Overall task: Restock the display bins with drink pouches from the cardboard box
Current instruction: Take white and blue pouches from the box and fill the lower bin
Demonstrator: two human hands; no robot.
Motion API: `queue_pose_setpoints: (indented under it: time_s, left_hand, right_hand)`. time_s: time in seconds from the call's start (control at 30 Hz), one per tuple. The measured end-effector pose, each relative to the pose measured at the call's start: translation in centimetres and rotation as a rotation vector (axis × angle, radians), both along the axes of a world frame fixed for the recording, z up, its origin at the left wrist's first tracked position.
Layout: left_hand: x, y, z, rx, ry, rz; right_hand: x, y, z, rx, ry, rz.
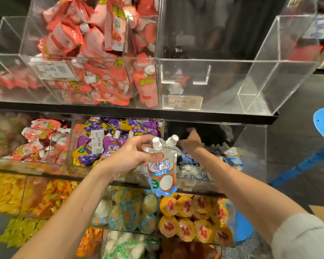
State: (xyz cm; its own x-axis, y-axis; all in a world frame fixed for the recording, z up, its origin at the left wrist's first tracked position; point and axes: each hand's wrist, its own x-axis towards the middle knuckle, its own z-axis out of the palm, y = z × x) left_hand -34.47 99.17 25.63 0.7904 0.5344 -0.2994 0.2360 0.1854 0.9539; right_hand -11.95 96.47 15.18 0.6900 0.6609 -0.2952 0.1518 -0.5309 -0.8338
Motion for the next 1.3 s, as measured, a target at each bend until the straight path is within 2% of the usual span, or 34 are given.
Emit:
queue_pose_setpoints:
  time_s: [0.07, 0.13, 0.2, 0.27, 0.33, 0.53, 0.7, 0.93, 1.0, 1.07, 1.13, 1.2, 1.3]
  left_hand:
    - [0.3, -0.1, 0.2, -0.038, -0.022, -0.013]
    - [1.0, -0.3, 0.7, -0.073, -0.069, -0.008]
    - [1.7, -0.7, 0.9, -0.158, -0.166, 0.011]
    - [2.6, -1.0, 0.8, -0.268, -0.262, 0.044]
    - [3.3, -1.5, 0.7, -0.356, -0.317, 0.046]
    - [5.1, -3.8, -0.2, -0.474, -0.302, 0.002]
    - [6.1, -4.7, -1.0, -0.53, -0.278, 0.09]
    - [5.0, -4.5, -1.7, -0.503, -0.226, 0.175]
    - [4.2, -3.7, -1.8, -0.51, -0.229, 0.221]
    - [3.2, -3.0, -1.8, -0.487, -0.223, 0.249]
    - [2.6, -2.6, -1.7, -0.459, -0.216, 0.253]
    - [2.2, -2.5, -1.7, -0.448, -0.198, 0.256]
    - [2.3, -3.1, -1.3, -0.459, -0.214, 0.275]
  right_hand:
    - [-0.1, -2.3, 2.3, 0.05, -0.092, 0.219]
    - [-0.2, -5.4, 4.6, 0.108, 0.067, 0.569]
    - [-0.3, -8.5, 6.6, 0.137, 0.305, 0.767]
    - [-0.3, -10.8, 8.1, 0.181, 0.506, 0.736]
    - [-0.3, -12.2, 8.4, 0.21, 0.593, 0.643]
    - [0.4, -14.4, 6.7, 0.182, 0.474, 0.513]
    - [1.7, -15.6, 5.7, 0.091, 0.566, 0.445]
    - [4.5, -17.0, 6.7, 0.002, 0.655, 0.559]
    - [4.9, -16.9, 7.3, 0.004, 0.657, 0.49]
    - [4.7, -16.0, 7.9, -0.02, 0.495, 0.384]
    - [4.1, -14.2, 7.7, -0.092, 0.178, 0.294]
    - [3.3, -11.9, 7.0, -0.142, -0.06, 0.222]
    - [2.1, -7.7, 5.3, -0.241, -0.23, 0.185]
